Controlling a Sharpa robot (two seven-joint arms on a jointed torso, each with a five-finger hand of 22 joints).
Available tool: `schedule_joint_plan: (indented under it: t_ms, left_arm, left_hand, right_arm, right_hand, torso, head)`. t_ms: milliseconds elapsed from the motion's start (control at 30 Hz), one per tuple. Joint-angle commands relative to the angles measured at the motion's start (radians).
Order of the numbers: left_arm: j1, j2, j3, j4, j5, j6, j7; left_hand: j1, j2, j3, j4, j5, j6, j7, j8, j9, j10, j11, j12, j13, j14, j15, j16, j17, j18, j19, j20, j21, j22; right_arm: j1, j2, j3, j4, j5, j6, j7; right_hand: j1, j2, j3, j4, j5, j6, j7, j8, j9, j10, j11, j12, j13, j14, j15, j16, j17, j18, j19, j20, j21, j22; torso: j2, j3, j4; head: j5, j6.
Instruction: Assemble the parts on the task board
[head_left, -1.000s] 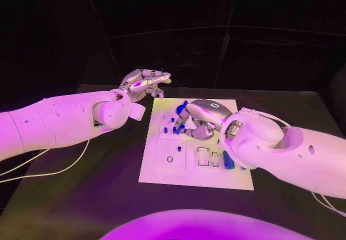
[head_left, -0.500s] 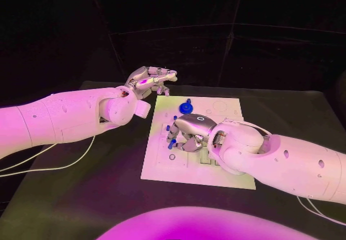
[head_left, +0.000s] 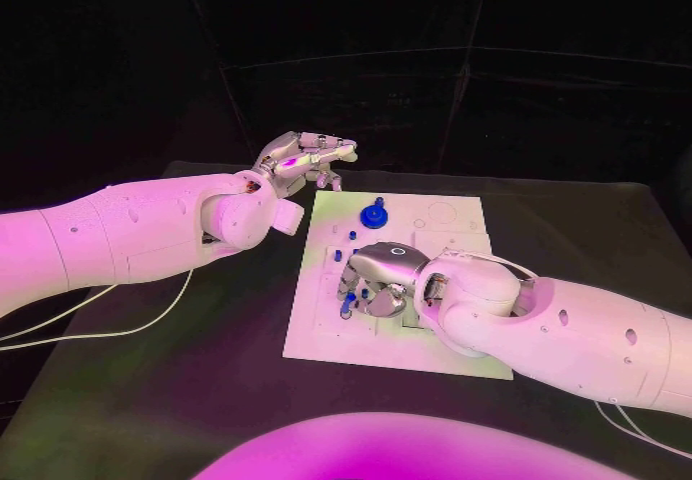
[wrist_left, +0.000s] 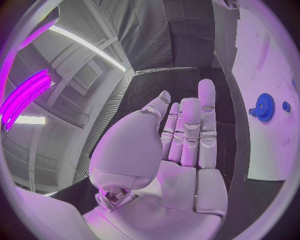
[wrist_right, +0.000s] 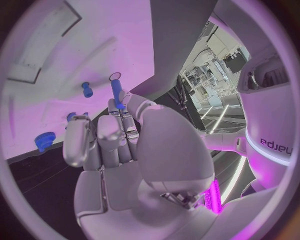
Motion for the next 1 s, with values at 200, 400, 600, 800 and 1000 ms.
schedule_joint_plan:
  t_ms: [200, 400, 600, 800, 1000]
  left_arm:
    - [0.002, 0.001, 0.001, -0.001, -0.002, 0.013, 0.006]
    - [0.002, 0.001, 0.001, -0.001, -0.002, 0.013, 0.005]
    - [0.002, 0.001, 0.001, -0.001, -0.002, 0.013, 0.005]
    - [0.002, -0.001, 0.001, 0.0, -0.002, 0.013, 0.004]
    - [0.002, -0.003, 0.001, 0.002, -0.002, 0.013, 0.004]
  left_hand:
    - [0.007, -0.002, 0.0, -0.003, 0.004, -0.009, 0.001, 0.007, -0.001, -0.008, 0.0, 0.004, -0.001, -0.005, 0.001, -0.004, -0.001, 0.006, 0.001, -0.002, -0.004, -0.001]
    - [0.007, -0.002, 0.0, -0.003, 0.004, -0.009, 0.001, 0.007, -0.001, -0.008, 0.0, 0.004, -0.001, -0.005, 0.001, -0.004, -0.001, 0.006, 0.001, -0.002, -0.004, -0.001]
    - [0.006, -0.001, -0.001, -0.002, 0.003, -0.01, 0.002, 0.007, -0.001, -0.008, 0.0, 0.004, -0.001, -0.005, 0.001, -0.003, -0.001, 0.006, 0.001, -0.002, -0.005, -0.002]
    - [0.006, -0.001, -0.001, -0.002, 0.003, -0.01, 0.002, 0.007, -0.001, -0.008, 0.0, 0.004, -0.001, -0.005, 0.001, -0.003, -0.001, 0.006, 0.001, -0.002, -0.005, -0.002]
    - [0.006, -0.001, -0.001, -0.002, 0.003, -0.01, 0.002, 0.007, -0.001, -0.008, 0.0, 0.004, -0.001, -0.005, 0.001, -0.003, -0.001, 0.006, 0.001, -0.002, -0.005, -0.002]
  right_arm:
    - [-0.001, 0.003, -0.003, -0.002, -0.035, 0.034, 0.004]
    - [-0.002, 0.008, -0.004, -0.008, -0.049, 0.033, -0.003]
    - [-0.005, 0.02, -0.005, -0.015, -0.057, 0.037, -0.008]
    - [-0.006, 0.023, -0.024, -0.016, -0.077, 0.048, -0.022]
    - [-0.007, 0.031, -0.032, -0.017, -0.097, 0.061, -0.031]
  right_hand:
    - [-0.002, -0.008, 0.005, -0.001, 0.006, 0.003, 0.003, -0.003, -0.001, 0.021, -0.013, 0.007, 0.005, 0.003, 0.001, 0.005, -0.001, -0.015, 0.005, 0.004, 0.005, 0.0]
    - [-0.002, -0.008, 0.005, -0.001, 0.006, 0.003, 0.003, -0.003, -0.001, 0.021, -0.013, 0.007, 0.005, 0.003, 0.001, 0.005, -0.001, -0.015, 0.005, 0.004, 0.005, 0.0]
    - [-0.002, -0.008, 0.005, -0.001, 0.006, 0.003, 0.003, -0.003, -0.001, 0.021, -0.013, 0.007, 0.005, 0.003, 0.001, 0.005, -0.001, -0.015, 0.005, 0.004, 0.005, 0.0]
    - [-0.005, -0.01, 0.005, -0.001, 0.006, 0.004, 0.003, -0.004, -0.001, 0.021, -0.013, 0.005, 0.005, 0.003, 0.002, 0.005, -0.002, -0.015, 0.004, 0.005, 0.004, -0.001]
    - [-0.023, -0.019, 0.001, -0.002, 0.006, -0.002, 0.004, -0.01, -0.002, 0.016, -0.012, -0.003, 0.004, 0.001, 0.004, 0.003, -0.007, -0.014, 0.001, 0.007, 0.003, -0.003]
  torso:
    - [0.001, -0.0001, 0.0011]
    - [0.002, -0.0004, 0.0005]
    - [0.001, -0.0004, -0.0004]
    - [0.001, -0.0012, 0.0003]
    - [0.001, -0.0004, 0.0004]
  head:
    - [0.001, -0.002]
    - [0.001, -0.003]
    - [0.002, -0.003]
    - [0.001, -0.005]
    - [0.002, -0.006]
